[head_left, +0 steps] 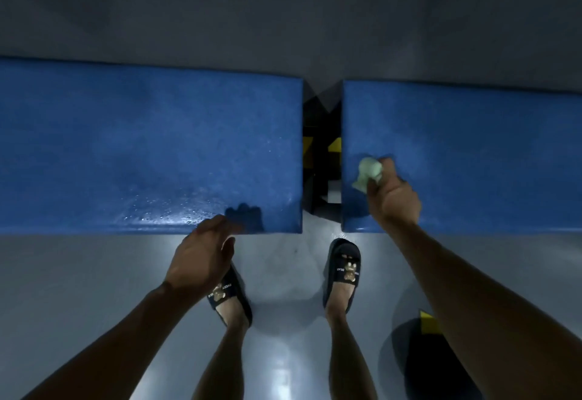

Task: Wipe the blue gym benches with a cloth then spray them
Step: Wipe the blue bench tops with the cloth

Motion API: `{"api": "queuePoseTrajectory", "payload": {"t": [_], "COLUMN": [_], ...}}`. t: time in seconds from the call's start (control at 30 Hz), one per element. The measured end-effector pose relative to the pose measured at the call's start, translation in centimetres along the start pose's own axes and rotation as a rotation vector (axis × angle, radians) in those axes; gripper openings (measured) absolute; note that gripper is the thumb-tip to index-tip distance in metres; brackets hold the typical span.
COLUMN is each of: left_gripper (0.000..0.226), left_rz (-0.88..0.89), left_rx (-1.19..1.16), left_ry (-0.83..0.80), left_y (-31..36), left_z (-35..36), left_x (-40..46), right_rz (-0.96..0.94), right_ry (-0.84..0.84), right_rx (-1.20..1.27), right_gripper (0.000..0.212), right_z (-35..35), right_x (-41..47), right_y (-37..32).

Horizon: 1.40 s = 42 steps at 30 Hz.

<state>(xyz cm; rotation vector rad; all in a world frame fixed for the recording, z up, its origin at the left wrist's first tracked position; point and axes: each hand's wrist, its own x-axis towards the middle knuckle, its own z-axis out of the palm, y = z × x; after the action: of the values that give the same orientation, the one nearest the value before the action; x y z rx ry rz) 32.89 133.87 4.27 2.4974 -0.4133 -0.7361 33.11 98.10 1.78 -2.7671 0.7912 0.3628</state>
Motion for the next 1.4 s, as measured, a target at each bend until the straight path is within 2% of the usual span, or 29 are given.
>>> {"api": "queuePoseTrajectory", "payload": {"t": [0.03, 0.07, 0.13, 0.2, 0.3, 0.37, 0.43, 0.5, 0.57, 0.67, 0.77, 0.83, 0.9, 1.03, 1.1, 1.2, 1.27, 1.3, 1.33, 1.4], "left_gripper": [0.037, 0.038, 0.039, 0.042, 0.051, 0.058, 0.062, 0.064, 0.062, 0.064, 0.062, 0.064, 0.064, 0.060, 0.056, 0.053, 0.054, 0.054, 0.053, 0.051], "left_rz": [0.015, 0.035, 0.106, 0.169, 0.149, 0.098, 0.055, 0.017, -0.018, -0.047, -0.018, -0.021, -0.031, -0.045, -0.036, -0.038, -0.049, -0.051, -0.047, -0.034], "left_rx": [0.028, 0.048, 0.077, 0.107, 0.174, 0.234, 0.273, 0.286, 0.293, 0.300, 0.298, 0.292, 0.296, 0.307, 0.312, 0.324, 0.330, 0.322, 0.318, 0.327], "left_ry": [0.003, 0.015, 0.062, 0.112, 0.126, 0.125, 0.124, 0.131, 0.143, 0.124, 0.104, 0.086, 0.081, 0.106, 0.123, 0.125, 0.123, 0.128, 0.135, 0.142], "left_y": [-1.0, -1.9, -3.6, -4.8, -6.1, -6.8, -7.5, -8.2, -8.8, -9.5, -9.9, -10.0, -10.0, -10.0, -10.0, -9.9, -9.8, -9.8, -9.7, -9.7], "left_z": [-0.3, -0.6, -1.1, -1.5, -2.0, -2.3, -2.6, -3.0, -3.3, -3.6, -3.6, -3.5, -3.3, -3.2, -3.2, -3.5, -3.8, -3.9, -4.1, -4.3], "left_x": [-0.1, -0.1, -0.3, -0.1, 0.4, 0.7, 0.9, 1.0, 1.0, 0.9, 0.8, 0.9, 1.0, 1.1, 1.2, 1.4, 1.6, 1.8, 1.9, 2.1], "right_rz": [0.065, 0.054, -0.108, -0.135, 0.138, 0.225, 0.262, 0.325, 0.402, 0.463, 0.347, 0.329, 0.325, 0.184, 0.042, -0.289, -0.492, -0.535, -0.506, -0.263], "right_ry": [-0.002, -0.002, -0.075, -0.183, -0.252, -0.282, -0.233, -0.128, -0.062, -0.045, 0.113, 0.184, 0.203, 0.206, 0.173, 0.056, 0.014, 0.014, 0.024, 0.048], "right_rx": [0.044, 0.071, 0.089, 0.091, 0.230, 0.377, 0.517, 0.588, 0.544, 0.389, 0.406, 0.441, 0.456, 0.454, 0.433, 0.266, 0.188, 0.161, 0.145, 0.192], "right_gripper": [0.039, 0.038, 0.034, 0.032, 0.030, 0.029, 0.028, 0.038, 0.052, 0.039, 0.026, 0.027, 0.029, 0.035, 0.036, 0.039, 0.041, 0.039, 0.036, 0.030], "right_z": [0.4, 1.0, 2.7, 4.4, 6.5, 7.6, 8.4, 9.0, 9.4, 9.4, 9.2, 8.8, 8.4, 8.4, 8.8, 9.3, 9.1, 8.8, 8.3, 7.2], "right_x": [-0.8, -2.1, -5.7, -9.0, -11.7, -12.7, -13.0, -12.7, -12.1, -11.4, -11.4, -11.3, -11.7, -13.2, -13.8, -14.6, -14.1, -13.3, -12.3, -9.7], "right_y": [-0.8, -1.5, -2.5, -3.0, -4.0, -4.9, -6.0, -7.1, -7.7, -8.6, -9.7, -10.6, -11.4, -14.0, -16.8, -21.1, -21.1, -19.8, -17.8, -12.8]}}
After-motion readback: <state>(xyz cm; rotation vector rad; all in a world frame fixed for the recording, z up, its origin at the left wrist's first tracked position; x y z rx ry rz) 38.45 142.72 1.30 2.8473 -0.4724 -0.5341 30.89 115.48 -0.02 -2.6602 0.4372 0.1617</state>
